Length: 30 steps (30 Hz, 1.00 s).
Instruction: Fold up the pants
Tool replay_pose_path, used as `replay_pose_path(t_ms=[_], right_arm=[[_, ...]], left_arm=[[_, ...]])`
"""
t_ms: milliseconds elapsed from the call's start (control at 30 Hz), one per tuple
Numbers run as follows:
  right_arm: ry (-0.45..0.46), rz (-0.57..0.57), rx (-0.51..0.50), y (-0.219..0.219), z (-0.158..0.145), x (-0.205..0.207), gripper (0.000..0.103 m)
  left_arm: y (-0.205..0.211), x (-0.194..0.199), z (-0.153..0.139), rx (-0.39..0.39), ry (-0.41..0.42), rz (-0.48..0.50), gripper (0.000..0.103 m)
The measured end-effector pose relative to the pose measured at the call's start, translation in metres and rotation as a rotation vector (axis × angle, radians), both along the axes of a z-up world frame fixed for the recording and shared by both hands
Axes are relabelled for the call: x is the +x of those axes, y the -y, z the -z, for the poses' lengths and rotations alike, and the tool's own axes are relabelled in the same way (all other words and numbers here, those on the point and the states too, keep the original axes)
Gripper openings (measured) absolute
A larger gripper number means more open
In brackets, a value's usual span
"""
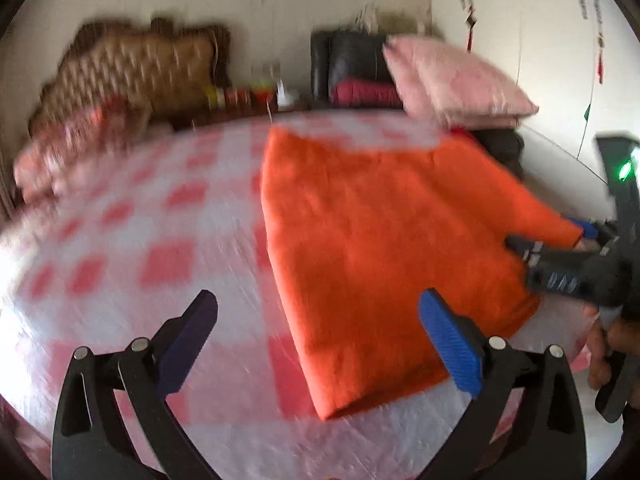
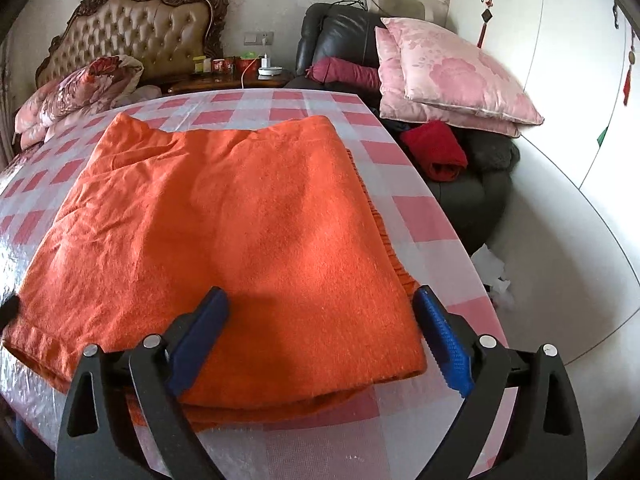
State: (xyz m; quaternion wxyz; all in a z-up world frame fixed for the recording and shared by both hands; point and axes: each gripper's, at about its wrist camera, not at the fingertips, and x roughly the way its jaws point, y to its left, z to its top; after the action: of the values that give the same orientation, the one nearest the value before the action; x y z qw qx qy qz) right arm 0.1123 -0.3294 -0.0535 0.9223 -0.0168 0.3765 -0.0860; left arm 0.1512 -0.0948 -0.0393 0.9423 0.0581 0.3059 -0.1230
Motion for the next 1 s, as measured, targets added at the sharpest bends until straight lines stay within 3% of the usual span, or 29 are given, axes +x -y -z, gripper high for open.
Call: replay_pose_path(t_ms=[100, 167, 233, 300, 333, 467, 633, 767, 900, 1000], right_arm=[[0.0, 0.009, 0.0, -0.002, 0.0, 0.0, 0.09], [-0.004, 0.009, -0.002, -0.003, 0.0, 0.001, 0.09], [-0.008, 0.007, 0.001, -0.002, 0.0, 0.001, 0.091], [-0.009, 0.006, 0.01, -0.001, 0.0, 0.001, 0.091], [-0.008, 0.007, 0.013, 0.0, 0.0, 0.002, 0.091], [-0.003, 0.007, 0.017, 0.0, 0.001, 0.002, 0.092], [-0.003, 0.008, 0.018, 0.0, 0.001, 0.002, 0.092], [-0.004, 0.007, 0.016, 0.0, 0.001, 0.002, 0.092], [-0.007, 0.006, 0.013, 0.0, 0.001, 0.003, 0.092], [-0.013, 0.003, 0.005, 0.0, 0.001, 0.004, 0.092]], left_arm=[[0.009, 0.009, -0.021, -0.036, 0.004, 0.084, 0.101], [0.02, 0.026, -0.025, -0.005, -0.014, 0.093, 0.091], [0.031, 0.051, -0.018, 0.004, -0.088, 0.097, 0.064], [0.038, 0.077, 0.0, -0.035, -0.221, 0.132, 0.045], [0.039, 0.087, 0.011, -0.044, -0.285, 0.131, 0.043], [0.034, 0.085, 0.018, -0.027, -0.272, 0.107, 0.046], [0.024, 0.052, 0.003, -0.034, -0.157, 0.08, 0.044], [0.027, 0.032, 0.021, -0.016, -0.206, 0.106, 0.044], [0.025, 0.027, 0.026, -0.014, -0.188, 0.087, 0.051], [0.018, 0.029, 0.025, -0.05, -0.204, 0.076, 0.052]])
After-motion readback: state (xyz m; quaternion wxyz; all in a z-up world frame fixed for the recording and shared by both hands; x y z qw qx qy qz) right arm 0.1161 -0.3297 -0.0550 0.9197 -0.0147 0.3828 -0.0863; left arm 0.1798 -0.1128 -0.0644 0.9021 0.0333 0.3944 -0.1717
